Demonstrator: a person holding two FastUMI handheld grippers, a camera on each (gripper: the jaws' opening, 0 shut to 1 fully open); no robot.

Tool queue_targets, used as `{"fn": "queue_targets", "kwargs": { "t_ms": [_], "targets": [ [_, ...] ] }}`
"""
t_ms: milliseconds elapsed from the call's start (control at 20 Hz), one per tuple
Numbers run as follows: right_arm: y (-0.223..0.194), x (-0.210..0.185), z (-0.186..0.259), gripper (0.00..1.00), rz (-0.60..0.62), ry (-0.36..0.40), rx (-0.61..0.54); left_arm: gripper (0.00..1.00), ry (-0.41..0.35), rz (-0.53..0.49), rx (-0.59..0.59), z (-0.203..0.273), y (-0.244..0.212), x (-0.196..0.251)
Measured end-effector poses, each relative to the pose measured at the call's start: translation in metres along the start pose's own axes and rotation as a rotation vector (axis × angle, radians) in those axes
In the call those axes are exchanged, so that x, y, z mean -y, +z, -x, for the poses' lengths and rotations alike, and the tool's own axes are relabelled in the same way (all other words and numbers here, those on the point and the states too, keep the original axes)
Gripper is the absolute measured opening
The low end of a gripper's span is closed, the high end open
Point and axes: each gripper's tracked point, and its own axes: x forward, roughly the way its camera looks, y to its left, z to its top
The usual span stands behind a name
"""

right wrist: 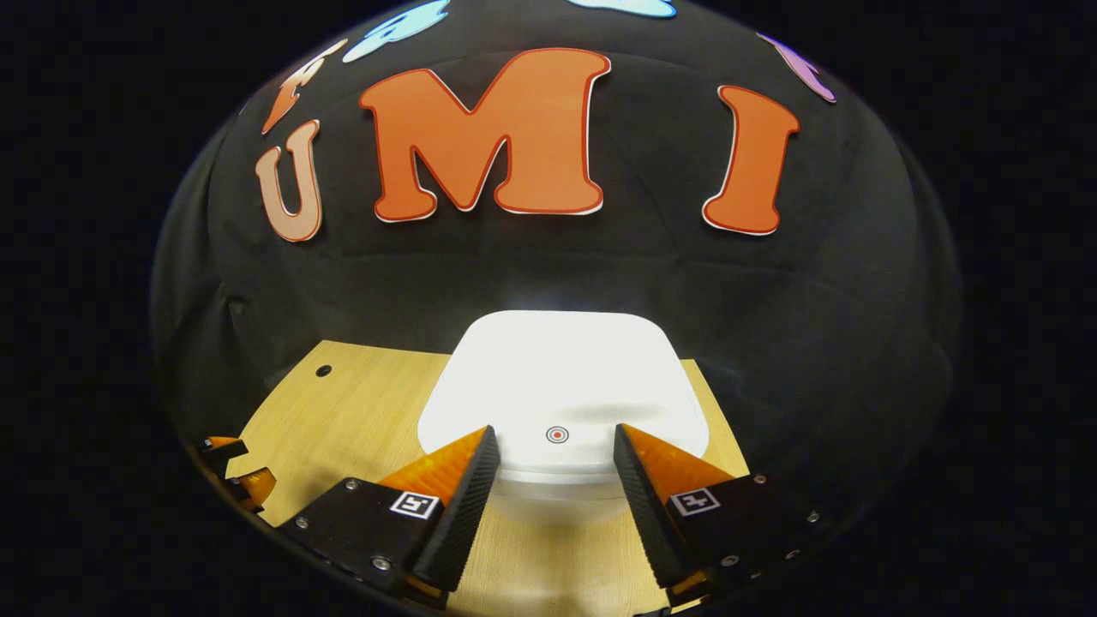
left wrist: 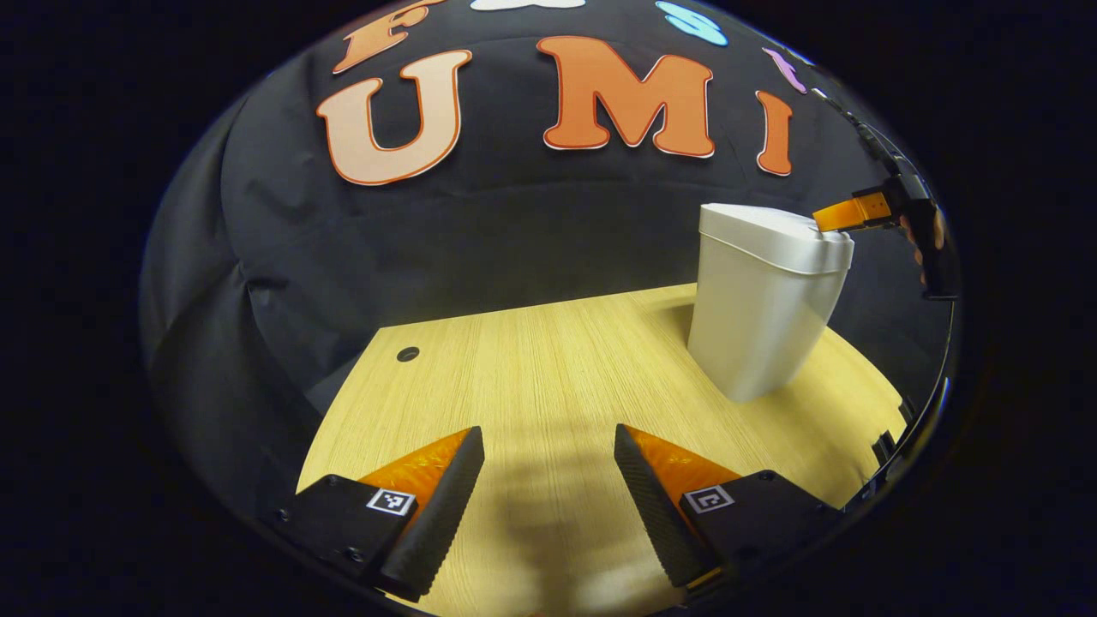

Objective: Press the lid of the desktop garbage bin to open it, pick up the crumpled paper on the desktop and throw it into the bin, then pick up the pop can on the desktop and drop it into the bin, and finally close the garbage bin lid.

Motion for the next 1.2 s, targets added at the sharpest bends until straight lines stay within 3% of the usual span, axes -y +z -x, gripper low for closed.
{"fn": "queue_targets", "kwargs": {
  "t_ms": [250,550,650,700,750,800,900,950,1000,1100,1200],
  "targets": [
    [-0.006,-0.001,-0.003,0.83,-0.011,0.002,-0.030,0.98,-0.018,-0.003,-0.006,-0.004,-0.002,0.008],
    [-0.002,-0.001,0.000,0.82,-0.007,-0.013,0.030,0.98,-0.002,-0.017,0.023,-0.006,0.011,0.001],
    [-0.003,-0.002,0.002,0.75,-0.013,-0.027,0.048,0.98,0.004,-0.019,0.053,-0.003,0.024,-0.003],
    [-0.004,-0.004,0.003,0.81,-0.016,-0.028,0.054,0.98,0.009,-0.021,0.073,0.000,0.034,-0.006],
    [-0.007,-0.008,0.005,0.73,-0.016,-0.023,0.049,0.98,0.013,-0.017,0.093,0.001,0.043,-0.008],
    [-0.014,-0.015,0.008,0.80,-0.017,-0.005,0.034,0.98,0.017,-0.013,0.113,0.002,0.053,-0.012],
    [-0.013,-0.027,0.013,0.81,-0.025,0.020,0.052,0.98,0.016,-0.007,0.140,0.004,0.068,-0.014],
    [-0.012,-0.033,0.015,0.75,-0.025,0.035,0.062,0.98,0.018,-0.006,0.162,0.006,0.078,-0.017],
    [-0.010,-0.041,0.019,0.82,-0.017,0.046,0.079,0.98,0.022,-0.005,0.183,0.009,0.090,-0.019],
    [-0.004,-0.056,0.026,0.79,0.011,0.058,0.127,0.98,0.031,0.005,0.231,0.015,0.109,-0.023],
    [-0.002,-0.074,0.033,0.85,0.041,0.074,0.161,0.98,0.042,0.028,0.279,0.023,0.128,-0.029]
  ]
}}
